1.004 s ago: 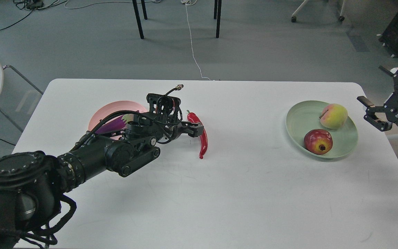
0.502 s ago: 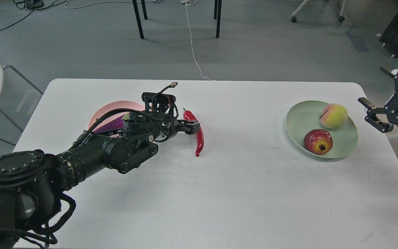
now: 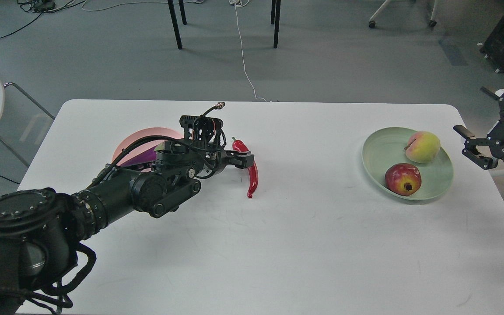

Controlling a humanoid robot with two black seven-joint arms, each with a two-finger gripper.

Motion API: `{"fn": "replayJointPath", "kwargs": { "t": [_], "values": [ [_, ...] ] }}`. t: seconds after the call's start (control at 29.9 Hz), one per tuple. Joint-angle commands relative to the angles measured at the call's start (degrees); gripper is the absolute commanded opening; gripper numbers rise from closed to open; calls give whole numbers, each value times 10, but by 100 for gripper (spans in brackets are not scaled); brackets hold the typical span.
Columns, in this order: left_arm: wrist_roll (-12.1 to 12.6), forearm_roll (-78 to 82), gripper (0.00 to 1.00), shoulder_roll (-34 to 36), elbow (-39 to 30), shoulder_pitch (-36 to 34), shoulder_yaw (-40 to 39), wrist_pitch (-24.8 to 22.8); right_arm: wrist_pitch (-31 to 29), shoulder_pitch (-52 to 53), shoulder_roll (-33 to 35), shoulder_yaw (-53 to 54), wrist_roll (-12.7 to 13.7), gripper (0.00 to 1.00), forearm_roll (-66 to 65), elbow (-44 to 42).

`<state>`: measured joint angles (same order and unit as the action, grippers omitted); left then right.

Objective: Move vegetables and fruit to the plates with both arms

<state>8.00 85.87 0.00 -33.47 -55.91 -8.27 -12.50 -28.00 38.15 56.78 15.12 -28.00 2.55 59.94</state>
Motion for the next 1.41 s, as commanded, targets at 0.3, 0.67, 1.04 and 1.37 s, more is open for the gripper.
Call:
{"fn": "replayJointPath", "kwargs": {
  "t": [0.3, 0.67, 1.04, 1.37],
  "values": [
    [-1, -2, 98, 0, 6, 3, 2, 0, 0, -4, 0, 0, 0, 97, 0, 0],
    [-2, -11, 98, 0, 6, 3, 0, 0, 0, -4, 0, -1, 0, 97, 0, 0],
    [-2, -31, 98, 0, 1, -1, -1, 0, 0, -9, 0, -1, 0, 97, 0, 1],
    [-2, -31, 98, 0, 2, -5, 0, 0, 0, -9, 0, -2, 0, 97, 0, 2]
  ]
}}
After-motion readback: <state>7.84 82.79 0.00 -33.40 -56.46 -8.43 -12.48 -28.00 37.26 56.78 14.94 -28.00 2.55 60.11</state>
